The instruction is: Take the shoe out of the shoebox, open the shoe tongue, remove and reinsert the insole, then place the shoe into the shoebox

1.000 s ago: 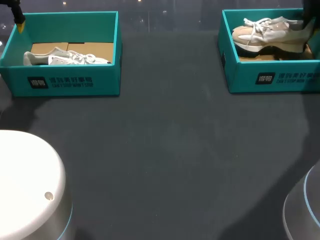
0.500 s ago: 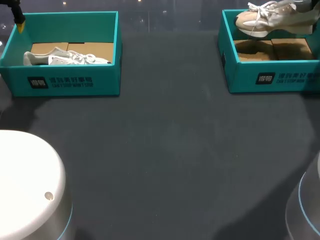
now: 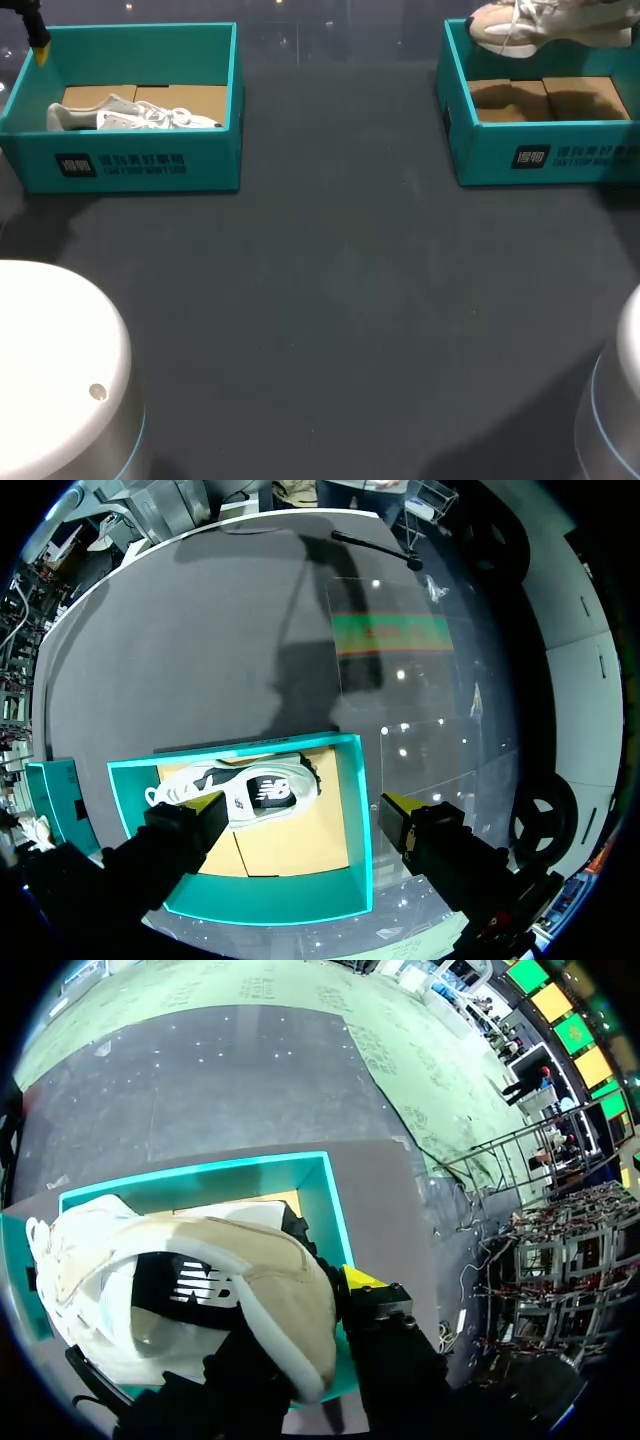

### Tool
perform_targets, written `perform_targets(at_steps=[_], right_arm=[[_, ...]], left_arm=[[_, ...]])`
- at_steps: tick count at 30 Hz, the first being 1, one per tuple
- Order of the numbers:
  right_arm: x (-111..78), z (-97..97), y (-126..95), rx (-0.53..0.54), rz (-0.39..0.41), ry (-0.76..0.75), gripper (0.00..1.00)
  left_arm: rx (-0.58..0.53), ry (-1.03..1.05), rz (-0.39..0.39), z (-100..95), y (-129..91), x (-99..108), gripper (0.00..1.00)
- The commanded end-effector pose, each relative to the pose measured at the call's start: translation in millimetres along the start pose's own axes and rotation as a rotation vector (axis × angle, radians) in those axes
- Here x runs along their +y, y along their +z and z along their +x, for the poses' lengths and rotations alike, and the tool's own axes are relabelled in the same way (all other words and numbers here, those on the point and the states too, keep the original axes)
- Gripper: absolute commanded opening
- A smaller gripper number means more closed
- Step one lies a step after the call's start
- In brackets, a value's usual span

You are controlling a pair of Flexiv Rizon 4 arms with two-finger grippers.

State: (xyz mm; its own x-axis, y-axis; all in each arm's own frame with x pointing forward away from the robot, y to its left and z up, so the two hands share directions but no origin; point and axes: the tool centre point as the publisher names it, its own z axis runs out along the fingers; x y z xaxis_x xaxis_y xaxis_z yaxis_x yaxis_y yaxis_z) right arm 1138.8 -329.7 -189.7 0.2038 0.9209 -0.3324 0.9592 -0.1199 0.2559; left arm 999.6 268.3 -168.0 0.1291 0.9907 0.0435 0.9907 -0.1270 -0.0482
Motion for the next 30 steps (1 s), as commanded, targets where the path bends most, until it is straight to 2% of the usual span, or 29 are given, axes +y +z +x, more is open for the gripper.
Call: perform_targets(at_steps=[1,10,15,24,30], right_arm=[[-8.5,-7.9,-18,-0.002,-0.012,0.003,0.0],[-8.8,-22.4,-44,-0.011,-0.031,-0.03,0.0],[-13.5,-21.8,-58,-0.022,-0.048,-0.06,0.0],[-48.9,-4.6,-87,-0.041,-0.064,-0.066,0.0],[-77.9,16.9,-111,0.009,-0.097,-0.073,0.0]], left_arm=[[0.001,0.001,-0.001,0.5,0,0,1.0],[0.001,0.001,-0.001,0.5,0,0,1.0],[0.001,0.001,-0.001,0.5,0,0,1.0],[0.001,0.001,-0.001,0.5,0,0,1.0],[0.001,0.001,-0.001,0.5,0,0,1.0]])
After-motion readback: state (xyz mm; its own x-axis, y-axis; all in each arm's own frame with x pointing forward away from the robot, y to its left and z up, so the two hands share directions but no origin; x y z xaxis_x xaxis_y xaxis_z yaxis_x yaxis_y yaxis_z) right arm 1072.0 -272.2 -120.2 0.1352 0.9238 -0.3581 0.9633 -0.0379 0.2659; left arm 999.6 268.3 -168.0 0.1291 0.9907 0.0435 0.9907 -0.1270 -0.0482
